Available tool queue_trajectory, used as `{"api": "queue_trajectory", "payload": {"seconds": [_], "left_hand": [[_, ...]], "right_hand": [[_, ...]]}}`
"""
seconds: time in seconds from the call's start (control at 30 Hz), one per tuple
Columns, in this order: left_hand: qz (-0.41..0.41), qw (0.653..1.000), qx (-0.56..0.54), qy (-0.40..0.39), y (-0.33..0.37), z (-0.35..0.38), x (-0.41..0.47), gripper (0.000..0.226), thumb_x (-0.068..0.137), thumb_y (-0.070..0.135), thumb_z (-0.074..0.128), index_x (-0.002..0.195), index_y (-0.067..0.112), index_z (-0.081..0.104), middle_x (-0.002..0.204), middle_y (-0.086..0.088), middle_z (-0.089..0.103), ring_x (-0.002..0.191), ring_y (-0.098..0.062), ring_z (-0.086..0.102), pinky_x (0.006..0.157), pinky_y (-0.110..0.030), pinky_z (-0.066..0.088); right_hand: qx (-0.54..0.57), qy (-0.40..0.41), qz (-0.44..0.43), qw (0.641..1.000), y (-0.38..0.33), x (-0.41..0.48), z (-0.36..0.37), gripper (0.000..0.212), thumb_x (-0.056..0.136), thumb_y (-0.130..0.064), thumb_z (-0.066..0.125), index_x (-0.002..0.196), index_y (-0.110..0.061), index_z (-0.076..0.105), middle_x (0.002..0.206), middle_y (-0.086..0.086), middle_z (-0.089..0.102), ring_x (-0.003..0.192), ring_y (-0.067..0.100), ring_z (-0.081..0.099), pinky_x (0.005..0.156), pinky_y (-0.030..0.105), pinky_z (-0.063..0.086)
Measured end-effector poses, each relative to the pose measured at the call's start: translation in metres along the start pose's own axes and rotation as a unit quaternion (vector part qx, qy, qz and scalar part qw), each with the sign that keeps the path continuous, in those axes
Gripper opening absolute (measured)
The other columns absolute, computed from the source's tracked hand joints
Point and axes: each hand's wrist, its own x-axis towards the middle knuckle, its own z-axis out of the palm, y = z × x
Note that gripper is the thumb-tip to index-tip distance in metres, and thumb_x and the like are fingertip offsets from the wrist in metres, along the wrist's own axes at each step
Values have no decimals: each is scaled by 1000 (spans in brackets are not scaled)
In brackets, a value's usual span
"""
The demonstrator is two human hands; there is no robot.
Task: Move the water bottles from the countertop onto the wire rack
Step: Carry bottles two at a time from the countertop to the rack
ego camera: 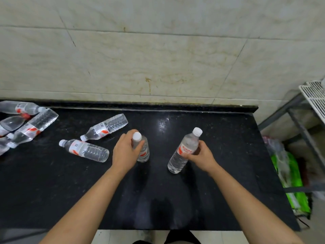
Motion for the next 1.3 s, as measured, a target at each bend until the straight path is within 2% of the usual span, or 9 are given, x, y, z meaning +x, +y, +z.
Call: {"api": "queue_trajectory", "payload": {"seconds": [0.2,0.3,0.4,0.53,0.7,0.77,0.9,1.07,1.3], "left_hand": [[4,997,-59,-45,-8,-3,0,48,86,28,79,127,17,58,122,-6,58,113,-21,52,99,-42,45],[-6,981,-120,-151,-20,-3,-4,71,81,14,83,141,19,46,135,-3,57,124,-21,55,108,-39,44],[2,983,-98,-157,-34,1,-7,82,80,5,81,149,19,39,144,-3,52,133,-22,52,113,-43,42],[2,989,-45,-142,-42,9,0,82,74,17,88,143,27,46,137,-1,49,128,-26,48,107,-46,44],[13,980,-113,-162,-48,22,4,83,69,16,90,136,34,44,123,8,55,117,-20,55,95,-31,46],[-11,973,-159,-168,-45,24,8,82,71,14,90,135,35,42,115,9,63,108,-20,63,88,-28,48],[-58,964,-195,-169,-24,29,22,82,62,29,96,125,27,44,118,2,65,103,-19,64,92,-40,53],[-69,900,-376,-209,55,31,18,63,57,51,88,110,26,62,108,-3,76,98,-17,75,76,-28,57],[21,829,-466,-310,193,44,-34,50,71,37,81,115,17,69,103,-5,80,92,-20,77,74,-25,61]], "right_hand": [[-1,-26,-16,1000,-10,-4,22,78,72,-12,92,130,-21,40,116,-15,58,103,-2,59,77,12,48],[4,-40,-32,999,-13,-8,37,78,73,-8,91,130,-21,39,118,-16,59,110,1,61,83,11,50],[-3,-41,-41,998,-12,-17,47,78,73,-11,91,131,-24,40,120,-15,61,111,2,62,93,19,51],[-27,8,-50,998,-2,-33,57,71,69,-20,94,125,-27,51,116,-9,65,102,0,65,85,12,50],[-9,63,-30,998,4,-51,61,71,61,-32,99,121,-24,60,120,1,66,109,17,67,97,38,55],[6,90,-20,996,6,-61,61,69,60,-44,96,119,-26,65,117,-1,68,108,16,67,95,37,55],[78,164,5,983,8,-89,45,62,53,-68,88,101,-32,72,97,-13,78,90,3,73,79,26,56],[158,249,-29,955,-10,-124,-11,66,55,-75,86,102,-29,75,99,-12,79,92,5,75,78,23,57],[243,310,-92,914,-18,-167,-97,60,69,-54,84,119,-27,64,110,-2,75,104,20,73,92,43,58]]}}
